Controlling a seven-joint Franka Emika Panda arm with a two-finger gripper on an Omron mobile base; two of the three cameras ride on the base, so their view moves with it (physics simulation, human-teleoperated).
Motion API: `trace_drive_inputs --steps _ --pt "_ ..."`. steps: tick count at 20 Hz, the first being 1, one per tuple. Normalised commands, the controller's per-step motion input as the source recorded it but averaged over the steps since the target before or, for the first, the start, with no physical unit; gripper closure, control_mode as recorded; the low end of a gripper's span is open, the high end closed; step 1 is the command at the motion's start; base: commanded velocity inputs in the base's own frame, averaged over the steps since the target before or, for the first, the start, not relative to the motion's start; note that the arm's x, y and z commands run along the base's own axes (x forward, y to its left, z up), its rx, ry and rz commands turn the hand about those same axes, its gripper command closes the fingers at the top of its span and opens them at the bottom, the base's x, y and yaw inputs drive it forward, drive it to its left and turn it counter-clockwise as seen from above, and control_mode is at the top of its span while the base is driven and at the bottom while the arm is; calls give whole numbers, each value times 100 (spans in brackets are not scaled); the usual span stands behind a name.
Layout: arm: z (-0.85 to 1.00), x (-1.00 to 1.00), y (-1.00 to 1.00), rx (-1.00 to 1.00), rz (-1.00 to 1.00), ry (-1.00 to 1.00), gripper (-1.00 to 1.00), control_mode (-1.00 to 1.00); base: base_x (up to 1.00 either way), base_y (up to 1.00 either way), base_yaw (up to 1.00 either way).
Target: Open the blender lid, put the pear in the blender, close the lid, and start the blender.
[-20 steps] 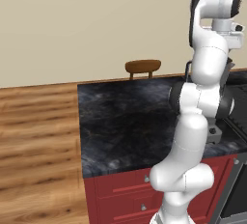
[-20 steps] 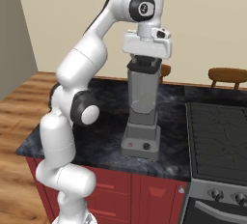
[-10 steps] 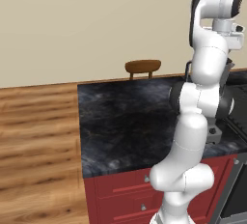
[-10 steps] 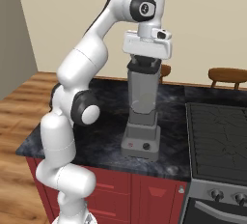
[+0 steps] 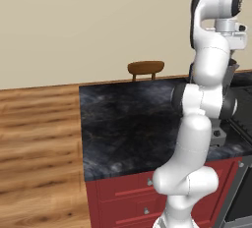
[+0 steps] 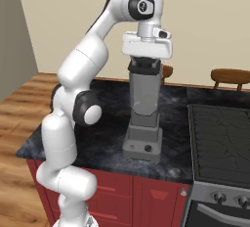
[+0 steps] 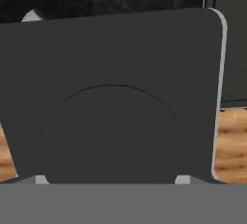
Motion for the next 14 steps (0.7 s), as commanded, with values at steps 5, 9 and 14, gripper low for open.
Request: trace_drive_inputs --steps 5,9,14 --pt "-17 -37 -26 0 3 1 100 -100 0 0 0" --pt "-67 -6 -7 0 0 10 100 -100 0 0 0" --pt "-67 -4 0 0 0 3 100 -100 0 0 0"
